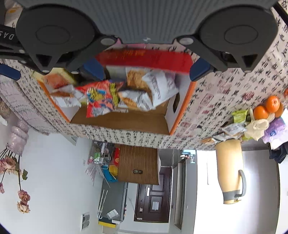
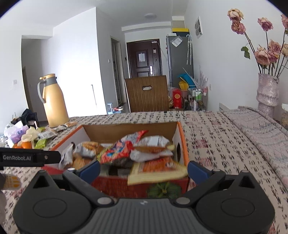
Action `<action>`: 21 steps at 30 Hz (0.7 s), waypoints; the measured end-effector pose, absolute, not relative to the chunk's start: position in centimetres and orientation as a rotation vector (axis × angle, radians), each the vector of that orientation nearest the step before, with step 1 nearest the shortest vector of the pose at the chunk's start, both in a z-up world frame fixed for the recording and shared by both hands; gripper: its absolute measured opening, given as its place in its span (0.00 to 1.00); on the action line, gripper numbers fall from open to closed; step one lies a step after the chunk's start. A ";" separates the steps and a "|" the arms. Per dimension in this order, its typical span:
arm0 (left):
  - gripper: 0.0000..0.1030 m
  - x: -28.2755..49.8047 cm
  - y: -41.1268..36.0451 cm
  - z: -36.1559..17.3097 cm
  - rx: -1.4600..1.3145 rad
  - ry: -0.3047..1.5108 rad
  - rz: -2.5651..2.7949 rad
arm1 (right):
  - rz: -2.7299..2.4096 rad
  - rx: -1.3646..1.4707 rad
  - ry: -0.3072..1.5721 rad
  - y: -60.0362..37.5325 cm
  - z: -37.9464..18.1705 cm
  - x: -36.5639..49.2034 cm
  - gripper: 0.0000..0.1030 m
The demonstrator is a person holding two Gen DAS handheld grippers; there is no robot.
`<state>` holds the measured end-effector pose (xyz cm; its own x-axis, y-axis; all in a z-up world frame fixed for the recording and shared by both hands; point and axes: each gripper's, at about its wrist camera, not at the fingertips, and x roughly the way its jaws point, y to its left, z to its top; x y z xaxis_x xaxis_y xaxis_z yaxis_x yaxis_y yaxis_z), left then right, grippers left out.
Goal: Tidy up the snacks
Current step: 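Withdraw both open tools from the box toward the remaining packets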
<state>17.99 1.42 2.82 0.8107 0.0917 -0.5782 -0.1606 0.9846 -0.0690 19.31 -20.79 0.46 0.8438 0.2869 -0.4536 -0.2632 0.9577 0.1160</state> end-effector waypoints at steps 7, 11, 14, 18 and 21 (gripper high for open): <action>1.00 17.0 1.4 0.6 -0.113 0.703 0.109 | 0.279 0.042 0.552 -21.7 -1.4 17.4 1.00; 1.00 16.9 1.0 -1.1 -0.099 0.761 0.090 | 0.269 0.042 0.593 -22.2 -2.8 16.9 1.00; 1.00 17.4 0.8 -2.4 -0.100 0.805 0.077 | 0.261 0.051 0.620 -22.6 -3.6 16.5 1.00; 1.00 17.9 0.4 -3.7 -0.100 0.840 0.055 | 0.257 0.063 0.649 -23.1 -4.7 16.0 1.00; 1.00 18.2 0.2 -4.0 -0.101 0.842 0.045 | 0.251 0.068 0.665 -23.5 -5.3 16.0 1.00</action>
